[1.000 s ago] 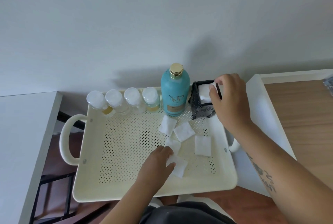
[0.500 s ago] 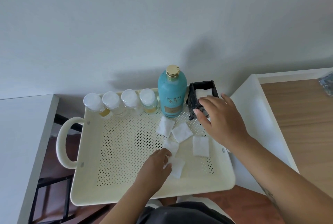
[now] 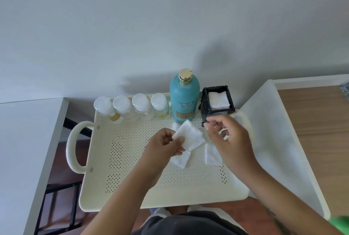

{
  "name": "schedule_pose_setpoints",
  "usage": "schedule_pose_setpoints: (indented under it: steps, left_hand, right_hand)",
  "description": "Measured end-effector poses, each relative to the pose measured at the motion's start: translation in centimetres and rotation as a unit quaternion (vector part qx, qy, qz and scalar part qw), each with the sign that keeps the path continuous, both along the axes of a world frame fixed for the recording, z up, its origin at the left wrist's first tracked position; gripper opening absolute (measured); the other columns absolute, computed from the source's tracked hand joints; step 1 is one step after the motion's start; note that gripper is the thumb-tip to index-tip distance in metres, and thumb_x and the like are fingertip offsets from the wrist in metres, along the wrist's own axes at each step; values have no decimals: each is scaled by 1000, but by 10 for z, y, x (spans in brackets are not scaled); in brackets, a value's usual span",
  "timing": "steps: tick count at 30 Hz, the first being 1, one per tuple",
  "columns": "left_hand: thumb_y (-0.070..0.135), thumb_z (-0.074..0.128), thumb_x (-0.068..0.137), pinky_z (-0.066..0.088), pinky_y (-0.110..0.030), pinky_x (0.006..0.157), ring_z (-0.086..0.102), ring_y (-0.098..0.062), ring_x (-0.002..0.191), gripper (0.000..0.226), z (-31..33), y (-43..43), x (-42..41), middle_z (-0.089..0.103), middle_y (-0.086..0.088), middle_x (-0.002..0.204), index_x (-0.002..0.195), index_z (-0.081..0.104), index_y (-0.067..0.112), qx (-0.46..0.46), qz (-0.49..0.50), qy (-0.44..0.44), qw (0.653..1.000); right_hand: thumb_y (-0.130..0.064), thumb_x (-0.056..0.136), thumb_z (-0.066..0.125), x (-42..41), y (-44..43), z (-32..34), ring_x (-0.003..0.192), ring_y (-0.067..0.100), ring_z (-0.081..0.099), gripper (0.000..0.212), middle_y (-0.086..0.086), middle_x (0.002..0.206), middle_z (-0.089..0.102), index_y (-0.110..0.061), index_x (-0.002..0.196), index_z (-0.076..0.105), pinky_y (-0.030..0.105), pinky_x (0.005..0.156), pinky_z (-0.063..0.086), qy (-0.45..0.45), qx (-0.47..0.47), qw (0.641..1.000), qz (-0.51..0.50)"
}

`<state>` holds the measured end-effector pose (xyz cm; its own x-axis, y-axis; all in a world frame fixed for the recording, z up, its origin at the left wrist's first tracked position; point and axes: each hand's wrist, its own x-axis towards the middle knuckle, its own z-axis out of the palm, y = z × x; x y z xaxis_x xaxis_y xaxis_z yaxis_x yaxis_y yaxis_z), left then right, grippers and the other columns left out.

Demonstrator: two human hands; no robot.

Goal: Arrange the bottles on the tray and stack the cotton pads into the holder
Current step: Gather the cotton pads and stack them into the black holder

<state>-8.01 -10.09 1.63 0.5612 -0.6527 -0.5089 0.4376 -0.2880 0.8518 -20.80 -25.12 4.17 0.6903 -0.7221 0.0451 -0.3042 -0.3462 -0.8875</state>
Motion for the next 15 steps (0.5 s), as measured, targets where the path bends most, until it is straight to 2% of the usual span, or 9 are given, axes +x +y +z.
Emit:
schedule_pose_setpoints:
  steps: [3,6,11,15]
  left_hand:
    - [13,67,91,56,-28,73,64,-22,78,16,9,-9,1,71,-14,89,101,60,4,-59,33,91,994]
    - [14,67,91,54,-25,67,65,-17,76,18,14,-16,-3,72,-8,89,105,60,5,-68,33,115,990]
    - [17,69,89,52,-30,73,63,-18,78,20,10,-17,-7,72,-8,92,104,61,6,-60,31,113,991]
    - [23,73,86,51,-33,76,64,-20,79,20,2,-13,-4,71,-6,89,99,66,10,-24,26,62,997]
  right_hand:
    - [-36,84,71,3,9,-2,81,1,63,18,-17,90,69,-32,102,67,13,69,50,9,179,983,-28]
    - [-36,84,72,7,13,-3,80,6,68,18,-10,87,74,-27,99,69,24,69,53,2,302,953,-17]
    - [-31,88,69,13,13,0,70,7,68,8,-5,80,75,-24,91,69,21,66,53,-10,306,952,-26]
    - [-24,90,68,17,1,7,67,9,69,6,-2,79,76,-19,92,69,21,63,54,-19,261,965,-32]
